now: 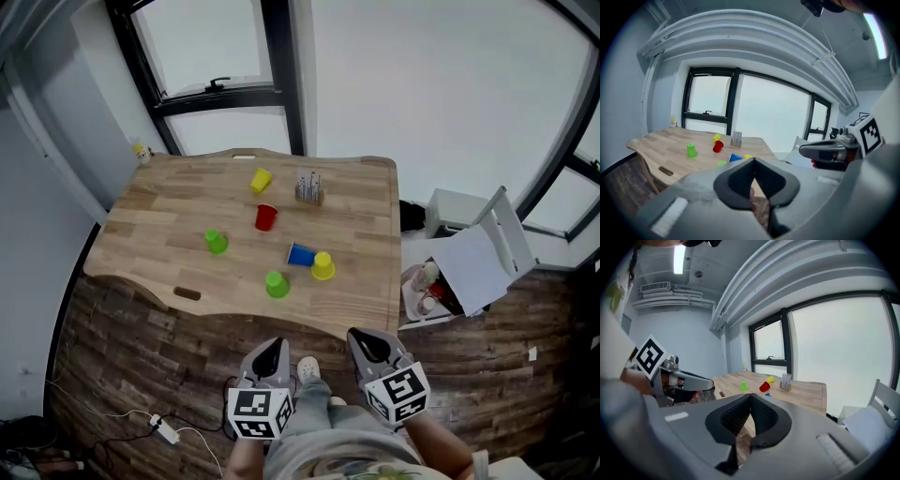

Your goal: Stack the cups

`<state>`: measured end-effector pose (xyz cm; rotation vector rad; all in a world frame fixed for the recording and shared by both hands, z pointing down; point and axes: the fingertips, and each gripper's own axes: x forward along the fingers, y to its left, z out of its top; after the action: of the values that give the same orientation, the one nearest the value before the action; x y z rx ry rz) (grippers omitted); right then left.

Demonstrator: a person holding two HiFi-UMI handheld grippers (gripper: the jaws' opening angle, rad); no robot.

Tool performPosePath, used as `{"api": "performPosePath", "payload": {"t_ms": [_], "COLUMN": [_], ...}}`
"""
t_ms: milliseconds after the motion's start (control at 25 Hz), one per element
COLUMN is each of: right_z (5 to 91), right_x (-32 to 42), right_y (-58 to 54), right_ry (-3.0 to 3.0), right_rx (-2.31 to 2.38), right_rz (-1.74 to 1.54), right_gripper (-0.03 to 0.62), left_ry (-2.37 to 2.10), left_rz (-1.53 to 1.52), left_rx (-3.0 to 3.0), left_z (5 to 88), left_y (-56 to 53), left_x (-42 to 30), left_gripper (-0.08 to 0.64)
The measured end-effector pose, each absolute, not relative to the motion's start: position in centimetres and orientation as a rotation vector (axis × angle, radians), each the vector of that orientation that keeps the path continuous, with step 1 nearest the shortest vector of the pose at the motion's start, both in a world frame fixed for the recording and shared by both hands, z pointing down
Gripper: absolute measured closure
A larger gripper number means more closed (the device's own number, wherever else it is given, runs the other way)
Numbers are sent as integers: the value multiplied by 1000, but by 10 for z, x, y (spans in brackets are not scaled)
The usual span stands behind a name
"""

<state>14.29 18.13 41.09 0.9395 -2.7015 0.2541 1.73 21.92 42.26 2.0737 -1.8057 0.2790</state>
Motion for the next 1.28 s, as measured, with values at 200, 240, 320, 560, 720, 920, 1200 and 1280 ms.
{"api": "performPosePath", "payload": {"t_ms": [200,240,320,560,720,920,1200,1280], "right_z": [414,416,419,424,428,433,444,449], "right_x": [131,129,122,110,102,92,79,76], "right_y": [157,152,141,111,92,70,47,41], "right_ry": [-2689,-2684,-2673,-2650,-2628,-2609,-2576,-2563], "right_rx": [913,910,905,904,900,911,914,912], "right_rz": [261,263,272,284,300,306,316,320], "right_gripper": [557,544,501,426,377,350,348,345], "left_ry": [-1797,-1795,-1793,-1761,-1750,-1750,-1709,-1700], "left_rz": [285,285,287,276,340,406,480,490], "left_rx": [2064,2061,2054,2066,2103,2103,2078,2075], "left_z": [427,428,431,437,439,449,473,478], "left_y": [197,193,183,154,131,111,92,86], "left_x": [6,3,-4,-17,-23,-36,-49,-52], "left_gripper": [554,554,554,462,252,186,186,186]}}
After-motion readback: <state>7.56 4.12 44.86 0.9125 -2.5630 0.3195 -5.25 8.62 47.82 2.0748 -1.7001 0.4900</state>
